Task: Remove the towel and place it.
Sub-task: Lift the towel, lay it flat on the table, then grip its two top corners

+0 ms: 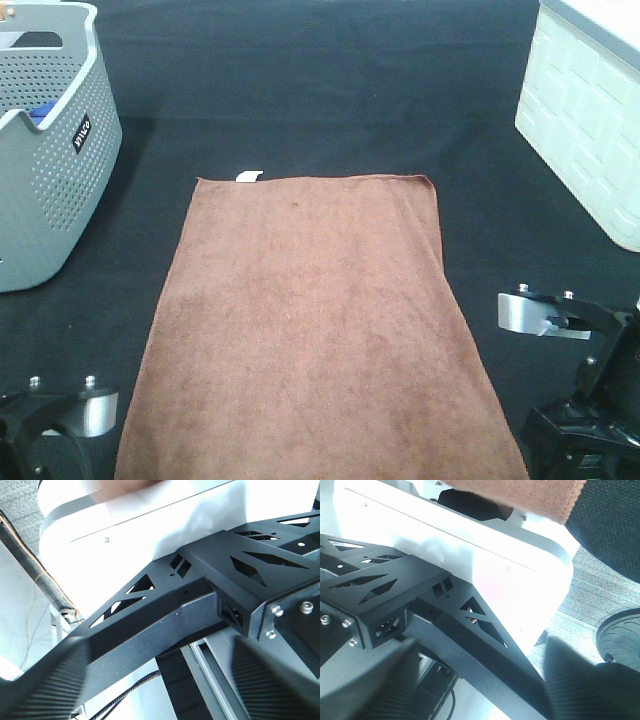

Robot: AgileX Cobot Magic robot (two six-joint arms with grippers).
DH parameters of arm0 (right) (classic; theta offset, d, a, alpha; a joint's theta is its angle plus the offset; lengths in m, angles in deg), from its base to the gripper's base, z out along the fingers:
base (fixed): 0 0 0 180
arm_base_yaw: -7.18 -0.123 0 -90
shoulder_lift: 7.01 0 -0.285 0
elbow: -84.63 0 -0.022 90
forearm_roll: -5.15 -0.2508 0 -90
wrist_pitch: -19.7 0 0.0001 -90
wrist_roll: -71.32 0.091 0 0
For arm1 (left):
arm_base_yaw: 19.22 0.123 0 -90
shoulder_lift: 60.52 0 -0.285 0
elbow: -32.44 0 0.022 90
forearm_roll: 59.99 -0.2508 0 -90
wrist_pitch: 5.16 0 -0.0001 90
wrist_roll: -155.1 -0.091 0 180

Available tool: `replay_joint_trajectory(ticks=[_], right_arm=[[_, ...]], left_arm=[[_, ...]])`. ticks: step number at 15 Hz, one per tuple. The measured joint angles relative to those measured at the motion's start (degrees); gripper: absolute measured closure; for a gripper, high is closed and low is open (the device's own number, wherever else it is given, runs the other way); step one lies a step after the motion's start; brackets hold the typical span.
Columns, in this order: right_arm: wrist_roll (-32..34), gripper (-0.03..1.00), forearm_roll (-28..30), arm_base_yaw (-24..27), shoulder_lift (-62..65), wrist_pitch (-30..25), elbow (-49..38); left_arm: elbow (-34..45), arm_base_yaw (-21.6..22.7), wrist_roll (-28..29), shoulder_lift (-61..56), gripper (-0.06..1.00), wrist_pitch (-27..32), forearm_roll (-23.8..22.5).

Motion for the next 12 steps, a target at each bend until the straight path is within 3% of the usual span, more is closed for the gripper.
replay_joint_trajectory(ticks=[4,6,10,12], right_arm=[[0.97,0.23,1.95,0.0,-0.11,0.74,3.67],[4.07,0.23,5.73,1.49,-0.11,2.86,10.37],[4.53,0.23,7.05,14.04,-0.17,3.95,22.92],[4.53,0.23,7.91,14.9,-0.17,4.93,25.95]], left_arm=[[-6.02,-0.17,0.17,0.11,0.12,0.63,-0.92],[-14.61,2.64,0.17,0.29,0.12,1.55,-6.53],[-29.51,12.72,-3.84,6.07,0.12,3.55,-18.51],[-33.52,14.9,-3.61,7.62,0.12,2.12,-21.77]])
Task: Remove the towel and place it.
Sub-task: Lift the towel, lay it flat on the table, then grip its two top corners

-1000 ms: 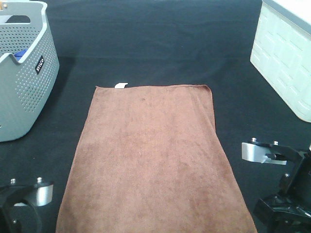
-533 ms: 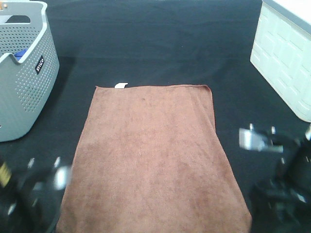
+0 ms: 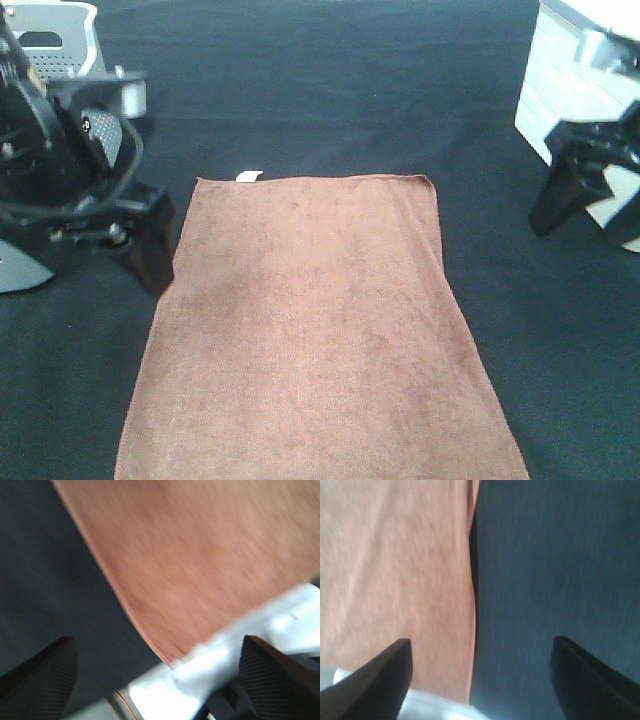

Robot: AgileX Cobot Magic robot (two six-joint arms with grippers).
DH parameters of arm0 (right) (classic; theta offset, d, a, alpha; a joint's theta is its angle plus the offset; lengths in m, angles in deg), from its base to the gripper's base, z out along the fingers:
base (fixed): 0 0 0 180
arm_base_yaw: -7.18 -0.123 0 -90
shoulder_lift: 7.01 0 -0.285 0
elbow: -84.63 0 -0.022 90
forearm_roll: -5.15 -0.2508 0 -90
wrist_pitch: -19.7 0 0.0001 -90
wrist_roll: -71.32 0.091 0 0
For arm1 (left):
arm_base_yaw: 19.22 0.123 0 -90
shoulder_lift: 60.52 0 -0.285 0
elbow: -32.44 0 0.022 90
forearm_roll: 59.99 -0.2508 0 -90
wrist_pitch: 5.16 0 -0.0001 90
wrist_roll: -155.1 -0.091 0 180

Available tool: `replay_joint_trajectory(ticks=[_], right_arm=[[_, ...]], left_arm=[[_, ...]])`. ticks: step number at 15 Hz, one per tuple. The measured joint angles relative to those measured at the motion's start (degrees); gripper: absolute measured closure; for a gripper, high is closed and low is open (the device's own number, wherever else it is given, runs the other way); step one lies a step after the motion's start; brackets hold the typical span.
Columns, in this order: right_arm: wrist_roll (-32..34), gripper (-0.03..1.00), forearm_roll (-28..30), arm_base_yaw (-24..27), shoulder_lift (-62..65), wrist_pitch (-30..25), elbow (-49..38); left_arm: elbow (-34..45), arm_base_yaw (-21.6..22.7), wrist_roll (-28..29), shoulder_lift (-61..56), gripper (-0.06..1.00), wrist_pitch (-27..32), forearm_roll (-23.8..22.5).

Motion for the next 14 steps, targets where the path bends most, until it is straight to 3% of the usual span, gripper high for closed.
replay_joint_trajectory(ticks=[3,6,8,11,14], right_arm=[[-0.4,0.23,-1.78,0.06,-2.23,6.47,3.04],[-0.92,0.23,-2.52,0.29,-11.63,6.19,12.38],[-1.95,0.23,-2.98,0.29,-18.62,5.56,19.02],[-2.58,0.23,-4.07,0.29,-28.59,4.47,27.79],[-3.61,0.23,-4.7,0.29,-37.47,4.47,36.27]], left_arm=[[-7.1,0.17,-0.46,5.16,0.12,-1.6,-3.44],[-21.49,0.23,-2.01,18.16,0.12,-1.78,-5.39],[-32.72,1.03,-3.09,27.9,0.12,1.32,-5.39],[-50.53,5.27,-3.61,41.2,0.12,8.42,-3.38],[-63.6,10.08,-3.72,51.34,0.12,9.11,0.29]])
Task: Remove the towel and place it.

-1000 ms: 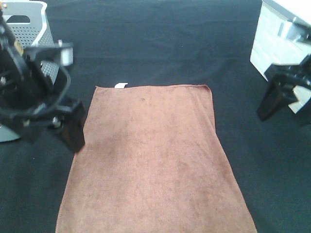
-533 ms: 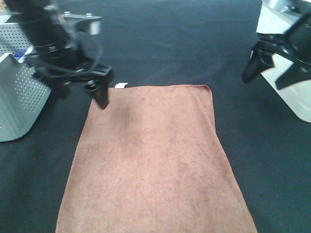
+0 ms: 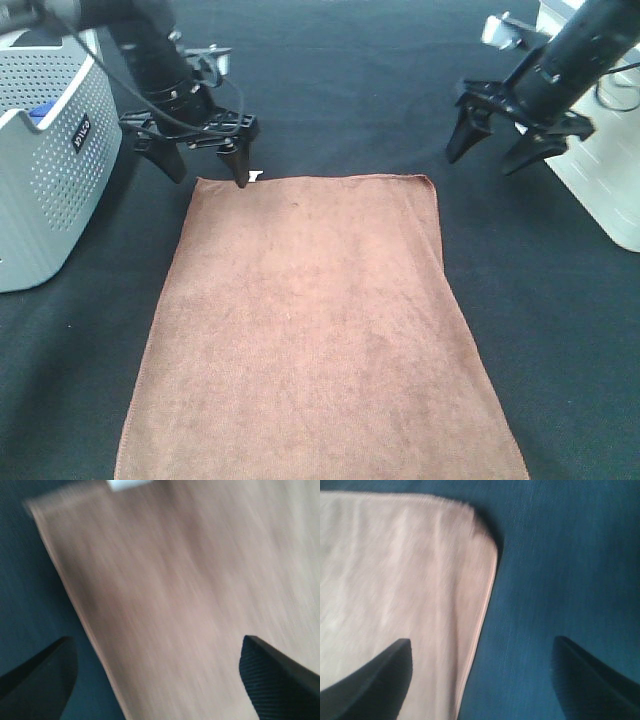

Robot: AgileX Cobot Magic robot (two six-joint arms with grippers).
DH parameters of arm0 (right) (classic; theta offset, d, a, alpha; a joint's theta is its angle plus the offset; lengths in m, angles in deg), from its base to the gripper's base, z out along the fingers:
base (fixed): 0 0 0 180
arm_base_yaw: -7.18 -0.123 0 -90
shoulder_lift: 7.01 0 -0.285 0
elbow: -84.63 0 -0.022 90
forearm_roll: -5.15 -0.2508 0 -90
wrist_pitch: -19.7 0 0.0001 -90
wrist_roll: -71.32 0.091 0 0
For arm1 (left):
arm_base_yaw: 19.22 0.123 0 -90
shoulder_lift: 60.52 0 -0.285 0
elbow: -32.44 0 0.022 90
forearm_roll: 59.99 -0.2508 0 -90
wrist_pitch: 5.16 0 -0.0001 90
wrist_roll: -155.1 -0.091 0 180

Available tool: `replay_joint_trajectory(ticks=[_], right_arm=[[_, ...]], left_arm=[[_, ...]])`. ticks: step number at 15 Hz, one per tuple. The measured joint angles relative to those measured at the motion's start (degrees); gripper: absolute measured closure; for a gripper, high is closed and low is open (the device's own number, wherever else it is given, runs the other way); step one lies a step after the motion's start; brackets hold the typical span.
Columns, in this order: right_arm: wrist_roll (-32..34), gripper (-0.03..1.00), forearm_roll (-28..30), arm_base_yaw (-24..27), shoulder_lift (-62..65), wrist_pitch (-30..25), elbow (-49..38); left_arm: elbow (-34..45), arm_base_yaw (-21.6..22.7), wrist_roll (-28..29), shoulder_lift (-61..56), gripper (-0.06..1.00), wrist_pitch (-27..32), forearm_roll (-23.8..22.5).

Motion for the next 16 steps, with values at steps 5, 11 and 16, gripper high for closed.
replay_joint_trajectory(ticks=[5,11,16], right_arm=[[-1.83,0.23,-1.09,0.0,-9.8,0.29,7.85],[-7.68,0.23,-9.11,-0.06,-15.07,3.67,8.88],[-9.17,0.23,-9.57,-3.95,-16.39,9.85,9.51]], left_arm=[[-7.56,5.1,-1.15,8.02,0.12,0.34,2.81],[-8.71,5.9,-3.44,9.91,0.12,0.92,4.98],[-9.45,3.15,-4.76,10.94,0.13,0.4,5.61]])
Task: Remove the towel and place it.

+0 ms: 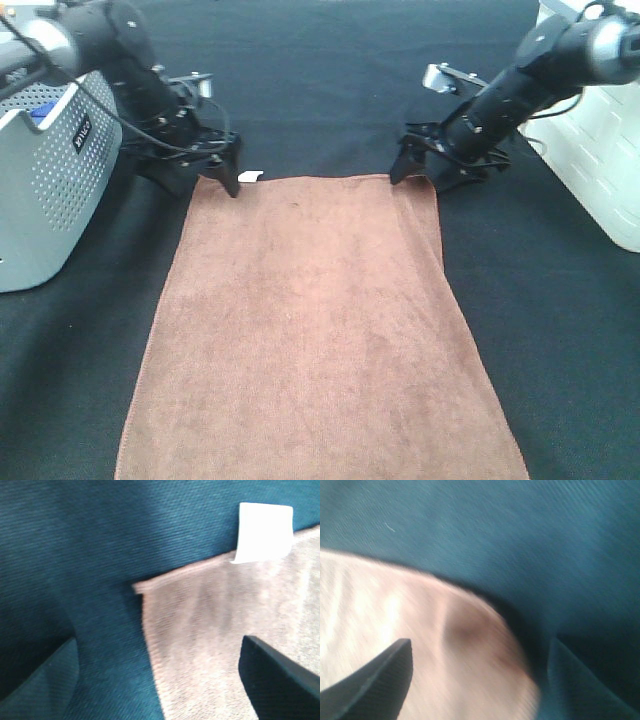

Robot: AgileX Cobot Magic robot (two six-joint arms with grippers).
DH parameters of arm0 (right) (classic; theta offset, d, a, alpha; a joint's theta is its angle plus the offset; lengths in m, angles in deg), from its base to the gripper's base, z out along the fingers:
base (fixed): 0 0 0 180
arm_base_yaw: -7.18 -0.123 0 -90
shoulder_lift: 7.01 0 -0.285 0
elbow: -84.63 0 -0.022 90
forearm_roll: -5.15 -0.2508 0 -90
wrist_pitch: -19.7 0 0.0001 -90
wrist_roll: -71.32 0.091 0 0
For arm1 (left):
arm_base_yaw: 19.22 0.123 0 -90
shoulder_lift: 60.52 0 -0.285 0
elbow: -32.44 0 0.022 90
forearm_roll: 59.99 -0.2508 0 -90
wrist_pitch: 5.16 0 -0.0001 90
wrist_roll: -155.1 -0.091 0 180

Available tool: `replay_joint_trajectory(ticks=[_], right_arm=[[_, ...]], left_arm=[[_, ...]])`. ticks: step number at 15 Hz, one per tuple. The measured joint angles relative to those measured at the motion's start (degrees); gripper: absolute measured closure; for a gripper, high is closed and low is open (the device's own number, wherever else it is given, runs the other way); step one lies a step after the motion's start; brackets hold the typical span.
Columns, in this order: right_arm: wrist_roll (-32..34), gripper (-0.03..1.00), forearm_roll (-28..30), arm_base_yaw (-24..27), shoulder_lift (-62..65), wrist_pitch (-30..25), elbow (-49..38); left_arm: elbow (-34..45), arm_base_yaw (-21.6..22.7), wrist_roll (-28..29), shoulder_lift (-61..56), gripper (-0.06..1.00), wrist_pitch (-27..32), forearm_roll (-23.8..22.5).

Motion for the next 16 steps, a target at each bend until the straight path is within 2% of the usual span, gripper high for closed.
replay_joint_trajectory(ticks=[2,3,4,7,8,9,13,16], right_arm=[[-0.29,0.27,2.98,-1.6,-0.17,2.06,0.06],[-0.34,0.34,4.35,-1.89,-0.23,2.92,0.06],[-0.34,0.46,5.73,-1.95,-0.34,3.72,0.06],[-0.69,0.79,7.68,-1.95,-0.57,4.98,0.06],[-0.69,0.89,8.08,-1.95,-0.63,5.16,0.06],[-0.69,0.96,8.48,-1.95,-0.63,5.16,0.06],[-0.74,0.96,11.29,-2.12,-1.15,3.55,2.46],[-1.09,0.96,17.99,-2.64,-2.64,2.29,8.08]], left_arm=[[0.0,-1.38,0.8,0.06,0.19,-0.63,0.29],[0.0,-1.43,2.12,0.17,0.27,-0.92,0.29],[0.0,-1.38,2.86,0.17,0.38,-0.97,-0.4],[-0.11,-1.38,2.98,0.57,0.84,-0.97,-4.18],[-0.11,-1.38,2.46,0.57,0.91,-0.97,-4.35],[-0.11,-1.43,1.83,0.57,0.93,-0.97,-4.58],[-2.58,-2.06,1.43,1.15,0.94,0.0,-7.45],[-6.36,-2.29,1.38,2.46,0.94,0.34,-8.88]])
